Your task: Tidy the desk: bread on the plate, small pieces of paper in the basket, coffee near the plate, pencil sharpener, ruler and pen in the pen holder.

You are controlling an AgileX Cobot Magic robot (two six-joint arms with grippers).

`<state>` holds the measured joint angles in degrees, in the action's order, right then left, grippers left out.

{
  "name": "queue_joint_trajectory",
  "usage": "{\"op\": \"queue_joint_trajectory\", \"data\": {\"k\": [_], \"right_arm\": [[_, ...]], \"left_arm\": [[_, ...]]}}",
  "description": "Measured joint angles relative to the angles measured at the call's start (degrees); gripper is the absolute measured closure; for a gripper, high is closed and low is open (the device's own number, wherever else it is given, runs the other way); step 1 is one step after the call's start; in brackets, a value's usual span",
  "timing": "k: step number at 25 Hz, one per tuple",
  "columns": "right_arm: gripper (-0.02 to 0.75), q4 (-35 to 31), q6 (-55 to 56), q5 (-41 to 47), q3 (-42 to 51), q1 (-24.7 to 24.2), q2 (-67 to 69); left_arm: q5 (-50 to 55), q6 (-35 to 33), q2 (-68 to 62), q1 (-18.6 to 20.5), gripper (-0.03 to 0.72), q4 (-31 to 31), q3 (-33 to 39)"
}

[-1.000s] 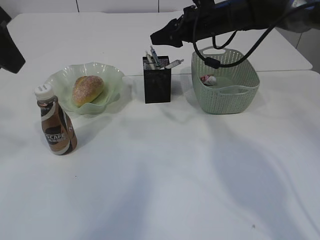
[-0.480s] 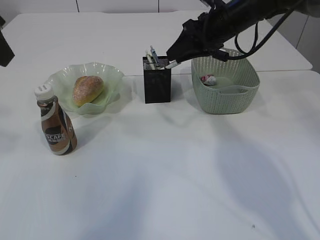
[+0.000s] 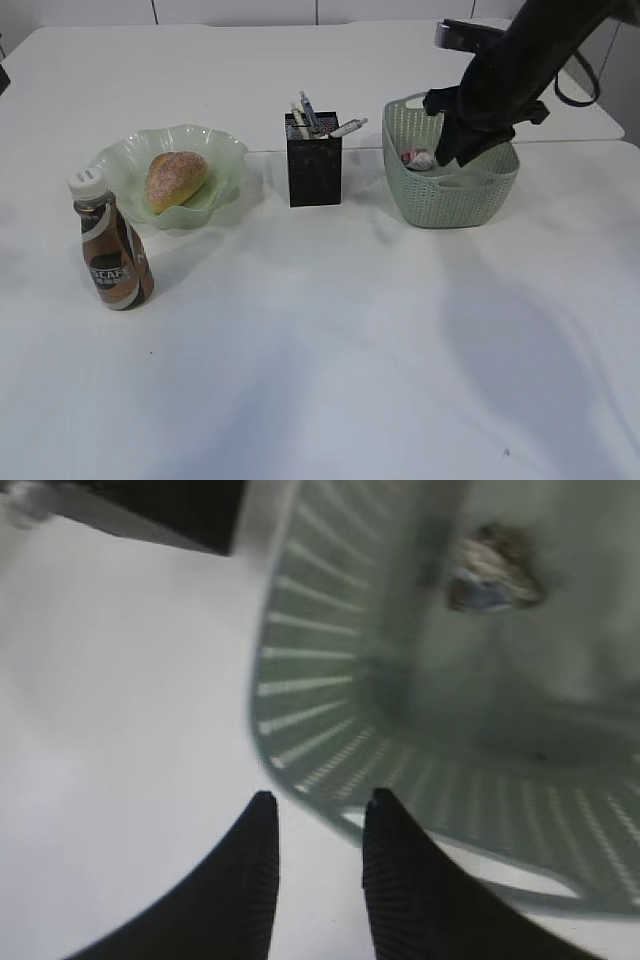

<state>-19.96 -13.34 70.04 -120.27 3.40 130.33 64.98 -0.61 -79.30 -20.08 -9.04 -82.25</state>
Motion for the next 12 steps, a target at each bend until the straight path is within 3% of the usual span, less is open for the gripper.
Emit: {"op": "queue_joint_trajectory", "data": {"k": [5,12], "right_arm": [[0.494,8.3,4.5,0.2,0.0,0.0,-4.1],[0.494,9.2,5.1,0.7,0.0,0.0,-11.8]], "left_arm": [[-0.5,0.6,0.0,0.0,0.452,-0.7,0.0],[2.1,2.2,0.0,0.0,0.452,-1.2,0.0]]}}
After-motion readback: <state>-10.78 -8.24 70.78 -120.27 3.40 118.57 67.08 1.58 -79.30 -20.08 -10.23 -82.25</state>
